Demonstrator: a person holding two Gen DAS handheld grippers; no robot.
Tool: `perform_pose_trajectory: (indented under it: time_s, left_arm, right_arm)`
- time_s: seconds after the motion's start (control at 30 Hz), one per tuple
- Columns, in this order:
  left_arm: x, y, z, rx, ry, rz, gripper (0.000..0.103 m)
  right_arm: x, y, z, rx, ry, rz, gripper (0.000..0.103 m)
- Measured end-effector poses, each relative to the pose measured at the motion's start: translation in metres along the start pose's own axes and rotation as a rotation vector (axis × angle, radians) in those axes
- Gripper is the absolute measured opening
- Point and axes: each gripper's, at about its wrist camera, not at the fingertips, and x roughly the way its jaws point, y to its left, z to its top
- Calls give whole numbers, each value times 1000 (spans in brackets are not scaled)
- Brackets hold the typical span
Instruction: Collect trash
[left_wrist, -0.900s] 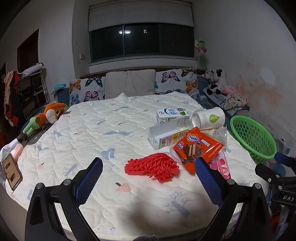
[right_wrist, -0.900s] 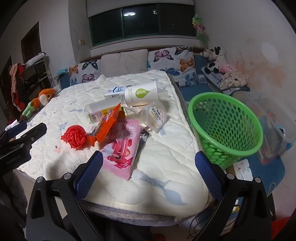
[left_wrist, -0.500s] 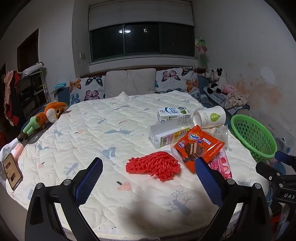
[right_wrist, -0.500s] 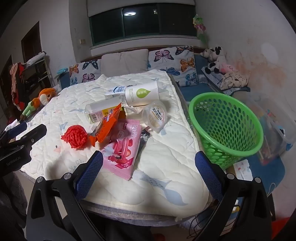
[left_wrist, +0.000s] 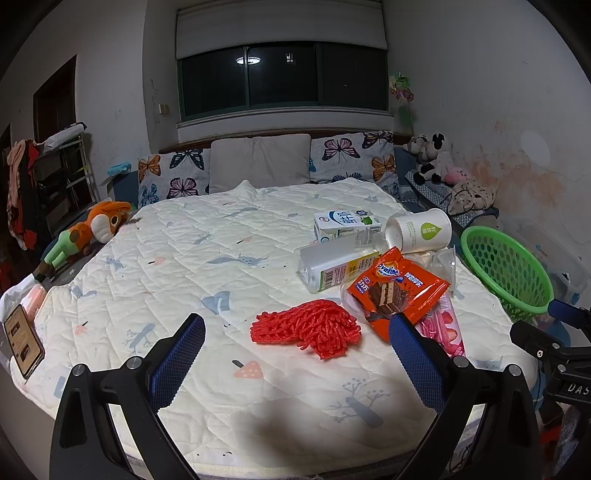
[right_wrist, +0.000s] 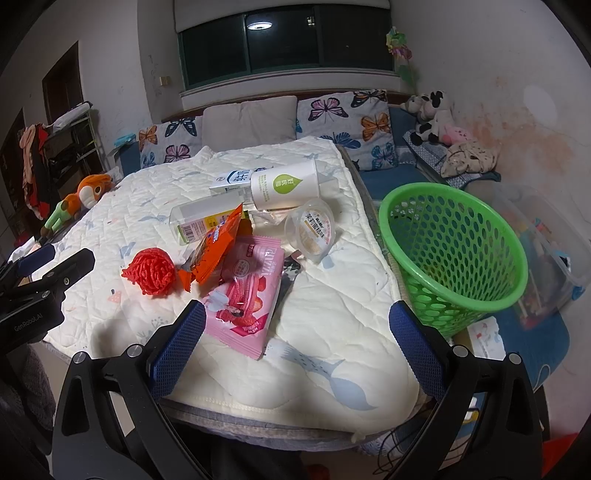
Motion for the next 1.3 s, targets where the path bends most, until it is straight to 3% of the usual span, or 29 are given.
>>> perform_pose_trajectory:
  time_s: [1.3]
  left_arm:
    - [1, -4, 3, 1, -9, 2, 96]
  right_arm:
    - [-1, 1, 2, -5, -9, 0, 98]
